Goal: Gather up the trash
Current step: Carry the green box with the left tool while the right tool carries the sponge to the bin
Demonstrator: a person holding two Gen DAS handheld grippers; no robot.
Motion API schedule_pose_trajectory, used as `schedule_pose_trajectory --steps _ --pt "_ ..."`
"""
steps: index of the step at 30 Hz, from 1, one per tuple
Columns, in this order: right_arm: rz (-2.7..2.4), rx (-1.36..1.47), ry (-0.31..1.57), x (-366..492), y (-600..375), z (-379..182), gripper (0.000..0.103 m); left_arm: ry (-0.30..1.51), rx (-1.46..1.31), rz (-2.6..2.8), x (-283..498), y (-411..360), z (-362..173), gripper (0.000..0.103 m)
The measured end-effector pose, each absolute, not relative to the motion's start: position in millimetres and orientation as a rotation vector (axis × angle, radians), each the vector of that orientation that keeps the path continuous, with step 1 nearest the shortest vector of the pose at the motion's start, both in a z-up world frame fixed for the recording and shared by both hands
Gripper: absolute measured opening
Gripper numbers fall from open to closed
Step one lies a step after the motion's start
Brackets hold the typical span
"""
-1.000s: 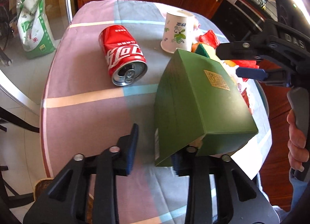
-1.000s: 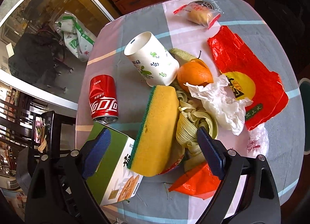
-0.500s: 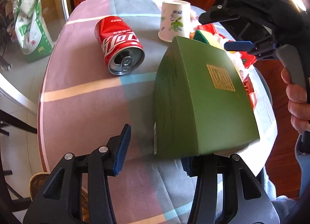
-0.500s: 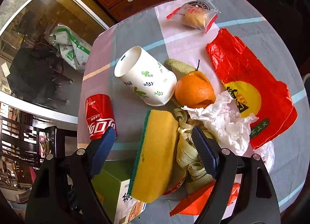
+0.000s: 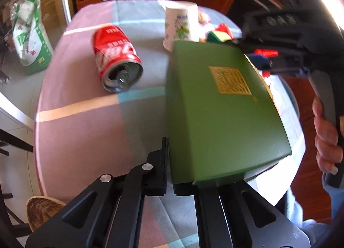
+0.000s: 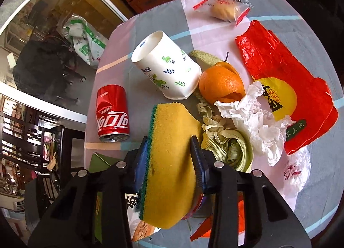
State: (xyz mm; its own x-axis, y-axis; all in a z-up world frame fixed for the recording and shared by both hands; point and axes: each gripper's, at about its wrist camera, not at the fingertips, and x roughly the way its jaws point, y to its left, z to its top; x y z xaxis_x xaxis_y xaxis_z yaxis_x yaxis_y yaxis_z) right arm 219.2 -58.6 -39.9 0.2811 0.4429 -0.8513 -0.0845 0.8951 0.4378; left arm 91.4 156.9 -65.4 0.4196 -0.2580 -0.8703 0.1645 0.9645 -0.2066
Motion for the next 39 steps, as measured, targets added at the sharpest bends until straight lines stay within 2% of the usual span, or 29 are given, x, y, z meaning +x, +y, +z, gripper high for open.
schedule_pose_trajectory --steps 9,21,32,39 --pt "0.445 0.414 1.127 204 -84 6 0.036 1.003 -0.103 -0.245 92 158 -19 0.002" --pt "0.439 0.494 1.128 178 -133 -1 0.036 1.139 -0.044 -0.193 90 128 -63 0.003" --pt "0.477 0.614 0.981 164 -189 36 0.036 0.932 -0.057 -0.137 78 126 23 0.001" --pt "0.404 0.702 0.892 155 -263 43 0.036 0.869 -0.008 -0.247 92 65 62 0.001"
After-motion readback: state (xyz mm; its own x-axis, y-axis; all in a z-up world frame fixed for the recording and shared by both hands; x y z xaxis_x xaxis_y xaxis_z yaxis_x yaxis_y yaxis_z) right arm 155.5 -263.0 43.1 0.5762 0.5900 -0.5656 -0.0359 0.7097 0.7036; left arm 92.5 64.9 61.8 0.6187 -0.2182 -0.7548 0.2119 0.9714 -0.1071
